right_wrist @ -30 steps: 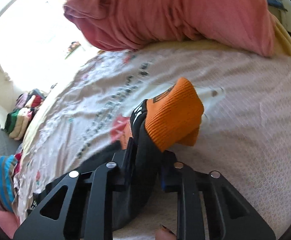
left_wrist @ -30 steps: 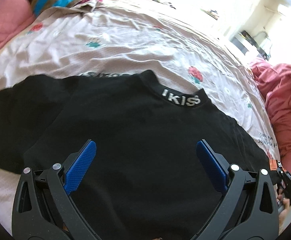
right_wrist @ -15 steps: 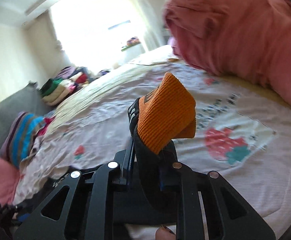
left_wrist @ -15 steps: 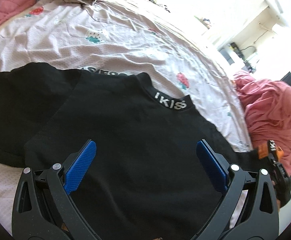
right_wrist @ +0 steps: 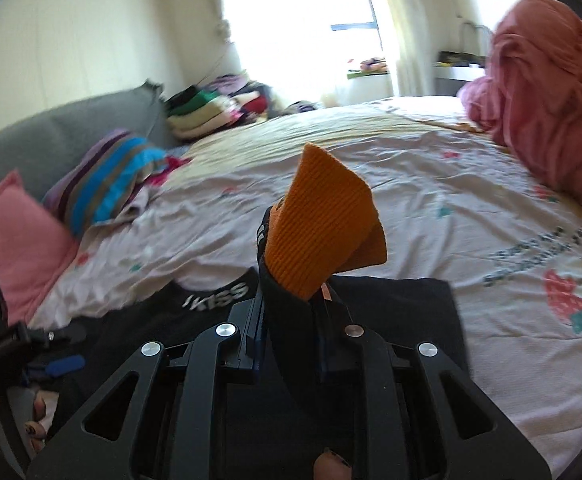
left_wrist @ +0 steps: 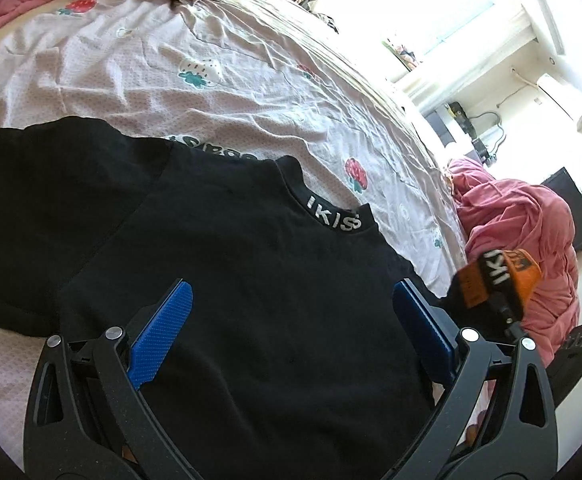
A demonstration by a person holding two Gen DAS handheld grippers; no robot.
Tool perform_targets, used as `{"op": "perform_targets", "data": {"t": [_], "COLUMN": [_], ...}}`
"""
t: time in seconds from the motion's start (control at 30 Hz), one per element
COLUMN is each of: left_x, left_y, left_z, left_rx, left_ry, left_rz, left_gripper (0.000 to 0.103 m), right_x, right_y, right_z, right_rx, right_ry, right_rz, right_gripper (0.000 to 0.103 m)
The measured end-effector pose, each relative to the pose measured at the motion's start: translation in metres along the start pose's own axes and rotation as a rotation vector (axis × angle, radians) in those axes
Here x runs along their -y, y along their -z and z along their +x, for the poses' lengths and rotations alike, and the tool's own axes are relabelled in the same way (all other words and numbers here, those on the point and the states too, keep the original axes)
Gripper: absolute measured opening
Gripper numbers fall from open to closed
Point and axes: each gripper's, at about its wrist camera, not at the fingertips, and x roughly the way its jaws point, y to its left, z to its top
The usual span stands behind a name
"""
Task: Fold small clothes
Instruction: 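Grasp the orange sleeve cuff with the right tool and lift it, then carry the sleeve across the shirt body and open the right tool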
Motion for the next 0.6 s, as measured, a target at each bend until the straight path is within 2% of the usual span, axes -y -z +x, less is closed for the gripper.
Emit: {"op": "perform_targets", "data": {"t": [0.17, 0.3, 0.33, 0.43, 0.47, 0.53, 0.6], "left_x": [-0.011, -0.018, -0.019, -0.021, -0.022, -0.021, -0.017], "left_y": [-0.001, -0.001, 0.0, 0.003, 0.004, 0.007, 0.012], "left_z": [-0.001, 0.002, 0.005, 0.011, 0.013, 0.019, 0.025], "left_rx": [-0.003, -0.011, -0.018, -0.038, -0.044, -0.055, -0.071], "left_ry": [0.058, 0.076, 0.09, 0.125, 0.128, 0.14, 0.18], "left_rz": [-0.058, -0.084, -0.096, -0.12, -0.124, -0.128, -0.138], "left_gripper": [0.094, 0.094, 0.094, 0.094, 0.094, 0.094, 0.094], "right_x": [-0.037, -0.056, -0.057, -0.06, -0.059, -0.057, -0.052], "right_y": [0.015, 0.029, 0.032, 0.042, 0.045, 0.047, 0.047], "right_z": [0.023, 0.042, 0.046, 0.051, 0.047, 0.041, 0.035], "right_rx": [-0.058, -0.115, -0.135, -0.192, -0.196, -0.208, -0.219], "right_ry": [-0.025, -0.048, -0.059, -0.117, -0.139, -0.168, -0.202], "right_rz": [-0.095, -0.125, -0.125, -0.091, -0.077, -0.068, -0.037], "right_gripper": [0.019, 0.021, 0.025, 0.051, 0.057, 0.066, 0.067]}}
